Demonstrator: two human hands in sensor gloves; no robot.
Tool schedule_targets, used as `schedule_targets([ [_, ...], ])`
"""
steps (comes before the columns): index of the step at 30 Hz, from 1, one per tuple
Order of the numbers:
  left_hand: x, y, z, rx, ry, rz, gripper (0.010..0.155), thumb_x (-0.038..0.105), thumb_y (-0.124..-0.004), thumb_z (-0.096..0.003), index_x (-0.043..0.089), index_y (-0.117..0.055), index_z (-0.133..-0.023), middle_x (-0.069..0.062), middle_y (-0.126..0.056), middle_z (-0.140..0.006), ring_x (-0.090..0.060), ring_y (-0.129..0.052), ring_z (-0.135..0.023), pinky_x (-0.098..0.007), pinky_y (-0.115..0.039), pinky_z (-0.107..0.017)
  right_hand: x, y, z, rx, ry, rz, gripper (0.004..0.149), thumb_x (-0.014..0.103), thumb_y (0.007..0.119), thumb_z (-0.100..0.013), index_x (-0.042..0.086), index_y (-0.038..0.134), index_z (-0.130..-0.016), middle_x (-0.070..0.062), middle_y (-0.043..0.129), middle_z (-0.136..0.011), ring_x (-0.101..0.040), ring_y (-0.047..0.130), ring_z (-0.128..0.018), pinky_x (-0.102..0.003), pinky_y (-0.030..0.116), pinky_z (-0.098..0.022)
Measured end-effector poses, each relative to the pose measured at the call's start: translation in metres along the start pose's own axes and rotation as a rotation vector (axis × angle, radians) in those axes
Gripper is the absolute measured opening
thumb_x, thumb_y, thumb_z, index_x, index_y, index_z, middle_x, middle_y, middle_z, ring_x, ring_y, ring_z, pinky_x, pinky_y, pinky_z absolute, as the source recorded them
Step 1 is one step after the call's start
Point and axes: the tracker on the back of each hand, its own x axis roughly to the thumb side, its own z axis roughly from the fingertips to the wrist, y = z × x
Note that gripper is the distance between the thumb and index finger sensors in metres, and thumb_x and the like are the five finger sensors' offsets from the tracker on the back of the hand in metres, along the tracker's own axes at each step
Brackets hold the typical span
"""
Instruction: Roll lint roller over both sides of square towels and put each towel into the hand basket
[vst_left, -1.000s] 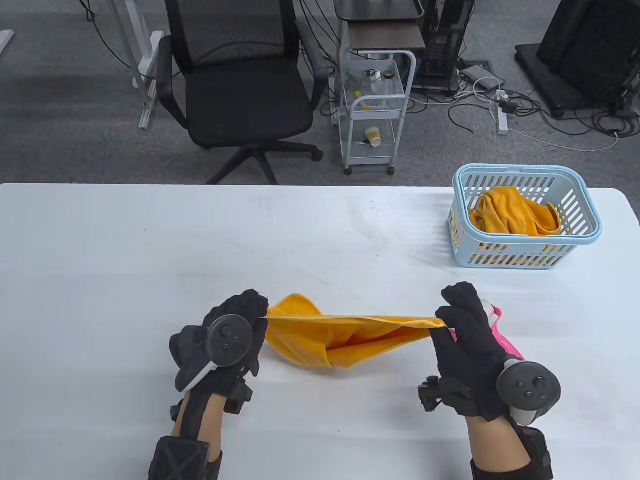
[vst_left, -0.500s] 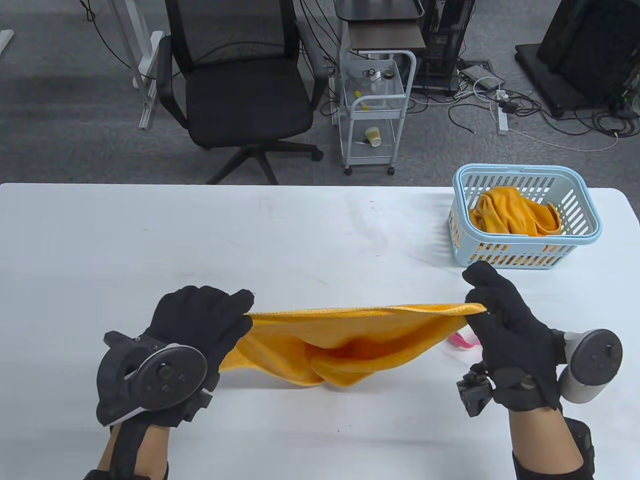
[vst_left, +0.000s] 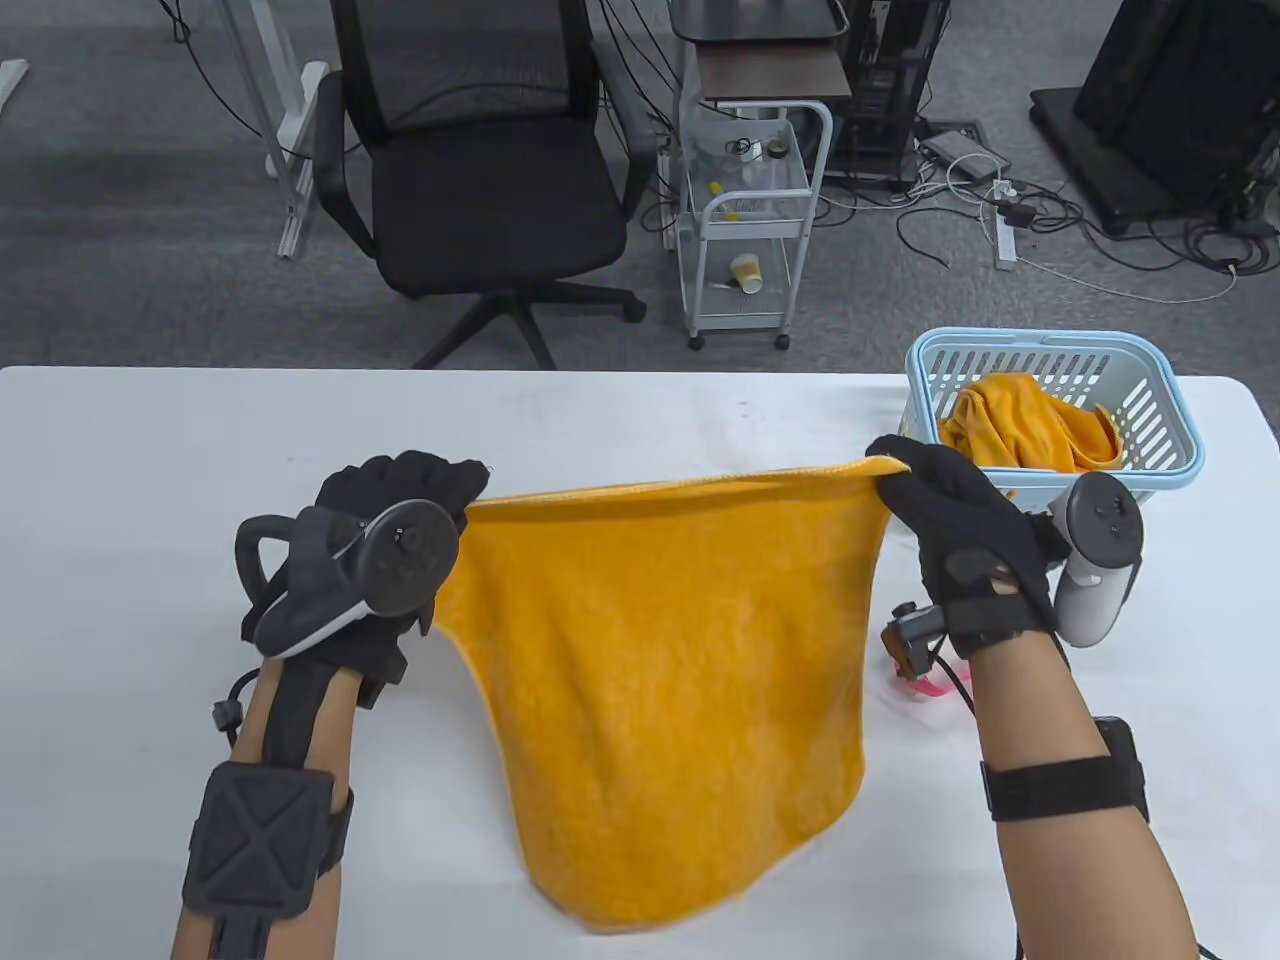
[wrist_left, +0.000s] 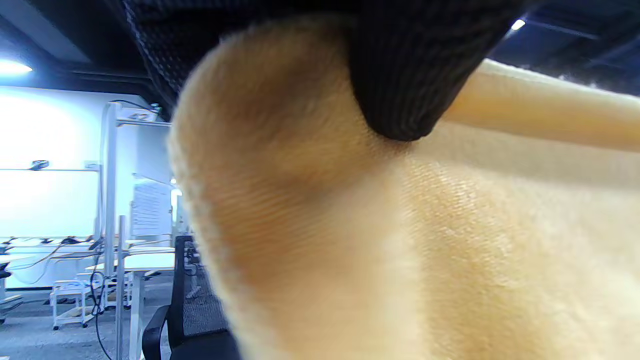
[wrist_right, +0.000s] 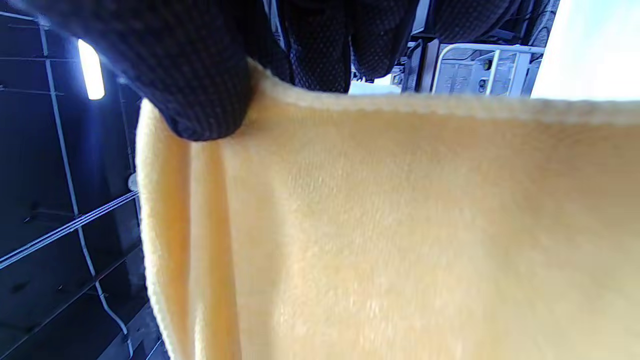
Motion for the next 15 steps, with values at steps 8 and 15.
schedule_targets([
  [8,0.018,0.075,0.012,0.415,-0.020,-0.168,0.043,0.040,-0.087,-0.0483,0.044,-0.071,-0.088,0.012,-0.079,-0.091,-0.017,-0.091,-0.073,-0.056,-0.071,-0.072,0.058,-0.014,-0.024,-0.019,-0.180,-0.109,0.037,0.036,0.091,-0.048,0.030,0.084,-0.084,-0.005,0.064,-0.110,-0.041,0.048,-0.109,-0.070,0.046,-0.073],
  [15,0.027,0.002,0.076,0.214,-0.174,-0.255,0.043,0.042,-0.086,-0.0485,0.045,-0.070,-0.088,0.012,-0.075,-0.102,-0.021,-0.089,-0.090,-0.060,-0.067,-0.075,0.006,-0.014,0.004,0.216,-0.170,0.316,0.037,0.029,0.092,-0.048,0.030,0.087,-0.085,-0.009,0.065,-0.111,-0.045,0.050,-0.107,-0.072,0.048,-0.070],
])
